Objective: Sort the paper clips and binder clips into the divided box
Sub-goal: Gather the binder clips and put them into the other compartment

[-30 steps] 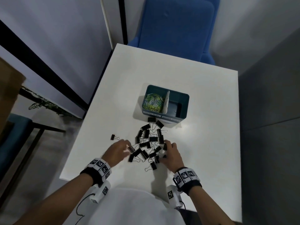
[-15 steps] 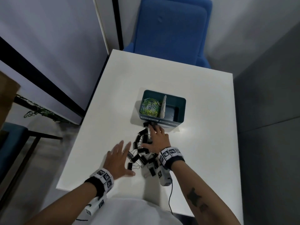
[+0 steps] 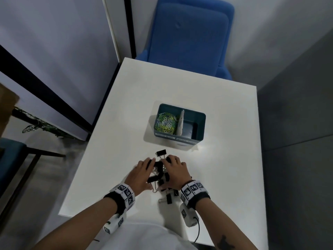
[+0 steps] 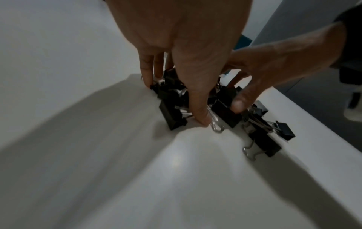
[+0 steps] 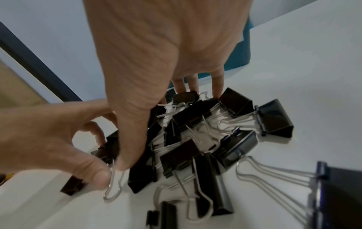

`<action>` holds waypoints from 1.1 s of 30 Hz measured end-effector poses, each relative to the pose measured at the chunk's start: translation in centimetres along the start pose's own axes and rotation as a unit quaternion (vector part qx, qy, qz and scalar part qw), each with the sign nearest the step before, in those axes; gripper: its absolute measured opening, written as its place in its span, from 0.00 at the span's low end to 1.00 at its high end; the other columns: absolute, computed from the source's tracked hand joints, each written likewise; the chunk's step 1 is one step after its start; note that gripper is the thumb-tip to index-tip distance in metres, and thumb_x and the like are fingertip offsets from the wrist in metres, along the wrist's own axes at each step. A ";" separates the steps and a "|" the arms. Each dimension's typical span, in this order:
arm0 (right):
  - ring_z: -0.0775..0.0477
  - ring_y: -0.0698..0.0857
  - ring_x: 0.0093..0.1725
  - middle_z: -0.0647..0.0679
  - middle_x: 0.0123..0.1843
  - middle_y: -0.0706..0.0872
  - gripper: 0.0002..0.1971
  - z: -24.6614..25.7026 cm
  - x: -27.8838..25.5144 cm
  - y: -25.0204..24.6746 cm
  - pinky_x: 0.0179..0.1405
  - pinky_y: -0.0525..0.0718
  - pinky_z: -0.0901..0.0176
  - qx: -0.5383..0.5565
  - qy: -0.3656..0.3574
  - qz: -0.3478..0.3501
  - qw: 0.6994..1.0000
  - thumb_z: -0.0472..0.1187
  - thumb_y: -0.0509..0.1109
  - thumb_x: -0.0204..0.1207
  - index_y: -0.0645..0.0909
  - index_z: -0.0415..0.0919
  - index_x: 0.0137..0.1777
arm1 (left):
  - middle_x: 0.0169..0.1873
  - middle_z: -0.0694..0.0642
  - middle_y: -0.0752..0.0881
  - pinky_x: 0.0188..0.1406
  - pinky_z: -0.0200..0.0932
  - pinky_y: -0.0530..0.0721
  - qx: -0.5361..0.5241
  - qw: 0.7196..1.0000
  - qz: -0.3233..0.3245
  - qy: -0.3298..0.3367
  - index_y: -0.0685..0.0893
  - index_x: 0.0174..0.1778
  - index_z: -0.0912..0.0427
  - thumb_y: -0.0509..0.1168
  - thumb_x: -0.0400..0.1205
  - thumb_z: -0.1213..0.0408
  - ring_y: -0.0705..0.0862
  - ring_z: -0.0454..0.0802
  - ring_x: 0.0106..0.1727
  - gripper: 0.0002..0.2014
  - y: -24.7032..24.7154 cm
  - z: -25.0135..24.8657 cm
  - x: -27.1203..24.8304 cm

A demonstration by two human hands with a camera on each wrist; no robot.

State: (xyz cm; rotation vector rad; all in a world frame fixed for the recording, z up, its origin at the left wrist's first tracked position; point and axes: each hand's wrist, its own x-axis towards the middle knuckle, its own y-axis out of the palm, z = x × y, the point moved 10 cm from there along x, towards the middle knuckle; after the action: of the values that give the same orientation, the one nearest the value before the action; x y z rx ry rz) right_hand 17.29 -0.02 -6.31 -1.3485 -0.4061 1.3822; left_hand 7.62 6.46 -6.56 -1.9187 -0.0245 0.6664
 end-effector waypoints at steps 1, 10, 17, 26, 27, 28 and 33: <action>0.39 0.66 0.74 0.46 0.75 0.65 0.52 -0.1 -0.5 -0.2 0.63 0.76 0.38 0.011 -0.003 -0.012 1.000 0.65 0.80 0.54 0.61 0.54 0.77 | 0.82 0.57 0.53 0.73 0.51 0.69 -0.003 1.000 0.003 0.003 0.37 0.82 0.52 0.74 0.69 0.40 0.61 0.57 0.77 0.59 -0.3 -0.3 0.2; 0.33 0.36 0.84 0.42 0.86 0.31 0.71 -3.4 -5.7 1.6 0.77 0.54 0.24 0.012 0.099 0.037 0.994 0.77 0.76 0.49 0.31 0.59 0.83 | 0.82 0.53 0.32 0.77 0.71 0.52 0.062 0.992 0.100 0.054 0.27 0.79 0.41 0.77 0.56 0.32 0.36 0.64 0.83 0.72 -1.2 -1.7 4.3; 0.24 0.43 0.83 0.36 0.84 0.29 0.73 -4.5 -7.6 4.7 0.71 0.70 0.24 0.024 0.192 0.075 0.978 0.51 0.86 0.58 0.25 0.57 0.81 | 0.83 0.55 0.37 0.73 0.64 0.67 0.121 0.986 0.072 0.084 0.37 0.82 0.44 0.80 0.60 0.43 0.50 0.65 0.81 0.66 -0.1 -3.9 3.6; 0.39 0.71 0.64 0.44 0.69 0.70 0.30 -2.9 -6.4 0.5 0.38 0.85 0.50 0.105 0.130 -0.083 0.982 0.29 0.68 0.69 0.69 0.49 0.70 | 0.83 0.60 0.55 0.62 0.53 0.77 0.063 0.994 0.017 0.089 0.57 0.82 0.56 0.74 0.72 0.59 0.70 0.61 0.71 0.45 -0.6 -4.4 2.2; 0.40 0.71 0.65 0.45 0.70 0.70 0.31 -3.1 -6.4 0.5 0.40 0.85 0.50 0.107 0.129 -0.083 0.982 0.29 0.68 0.68 0.69 0.49 0.71 | 0.83 0.61 0.55 0.62 0.53 0.78 0.053 0.994 0.010 0.095 0.57 0.82 0.57 0.73 0.72 0.59 0.71 0.61 0.72 0.44 -0.8 -4.2 2.0; 0.40 0.71 0.65 0.46 0.72 0.69 0.33 -3.2 -6.6 0.3 0.41 0.85 0.50 0.107 0.126 -0.083 0.983 0.30 0.67 0.68 0.68 0.50 0.72 | 0.82 0.62 0.57 0.60 0.54 0.79 0.046 0.993 -0.002 0.107 0.58 0.82 0.57 0.73 0.72 0.57 0.71 0.62 0.72 0.44 -0.9 -4.0 1.6; 0.41 0.68 0.71 0.45 0.78 0.63 0.39 -5.8 -8.9 -0.4 0.49 0.85 0.50 0.120 0.157 -0.089 0.976 0.53 0.71 0.69 0.58 0.54 0.80 | 0.84 0.59 0.51 0.62 0.61 0.77 0.046 0.998 0.010 0.033 0.55 0.83 0.53 0.72 0.62 0.31 0.65 0.62 0.78 0.58 -0.8 0.4 -0.8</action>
State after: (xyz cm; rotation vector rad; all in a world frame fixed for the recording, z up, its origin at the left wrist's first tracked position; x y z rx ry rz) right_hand 20.16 -9.82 -3.43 -1.2688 -0.1380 1.0137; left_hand 6.96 6.89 -5.60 -1.8534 0.0656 0.6069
